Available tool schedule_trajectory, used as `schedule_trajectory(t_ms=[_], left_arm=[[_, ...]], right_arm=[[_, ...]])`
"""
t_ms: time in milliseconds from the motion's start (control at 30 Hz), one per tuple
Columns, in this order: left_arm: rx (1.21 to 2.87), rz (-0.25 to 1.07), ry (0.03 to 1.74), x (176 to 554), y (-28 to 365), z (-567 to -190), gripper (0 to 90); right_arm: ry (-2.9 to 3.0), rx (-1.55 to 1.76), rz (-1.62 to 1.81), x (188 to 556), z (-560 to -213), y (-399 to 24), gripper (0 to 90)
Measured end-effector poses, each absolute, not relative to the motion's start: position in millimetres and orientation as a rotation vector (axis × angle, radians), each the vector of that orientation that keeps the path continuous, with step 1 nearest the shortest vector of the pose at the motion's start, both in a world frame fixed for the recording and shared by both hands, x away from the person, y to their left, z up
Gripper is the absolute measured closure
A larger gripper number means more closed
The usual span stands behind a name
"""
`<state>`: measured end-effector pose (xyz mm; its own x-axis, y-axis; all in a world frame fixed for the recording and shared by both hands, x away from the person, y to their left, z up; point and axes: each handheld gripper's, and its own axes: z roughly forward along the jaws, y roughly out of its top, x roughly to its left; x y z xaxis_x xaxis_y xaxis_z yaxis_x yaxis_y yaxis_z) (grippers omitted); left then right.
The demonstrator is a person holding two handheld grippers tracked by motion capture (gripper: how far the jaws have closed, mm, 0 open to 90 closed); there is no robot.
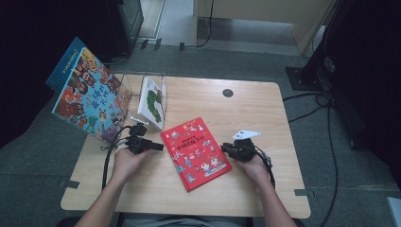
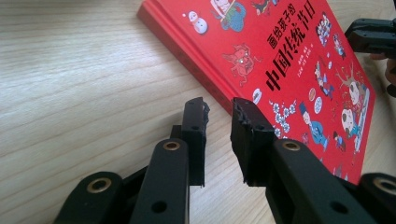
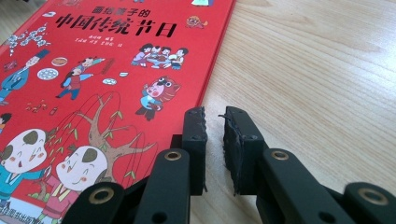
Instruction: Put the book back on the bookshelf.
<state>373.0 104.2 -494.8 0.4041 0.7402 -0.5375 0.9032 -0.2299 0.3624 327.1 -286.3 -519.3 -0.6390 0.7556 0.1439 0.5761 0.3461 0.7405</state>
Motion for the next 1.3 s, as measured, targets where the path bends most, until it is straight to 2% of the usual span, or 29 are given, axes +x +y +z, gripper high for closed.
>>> schedule_trajectory(t_ms=[300, 1300], left_arm=[[2.073, -0.338, 1.372, 372.3, 87.9, -501.3, 80.1], [2.068, -0.331, 1.322, 388.0, 62.1, -502.9, 81.0]], right_arm=[[2.381, 1.187, 1.163, 322.2, -519.7, -285.0, 80.1], [2.33, 1.207, 1.146, 294.2, -521.3, -294.8, 82.1]])
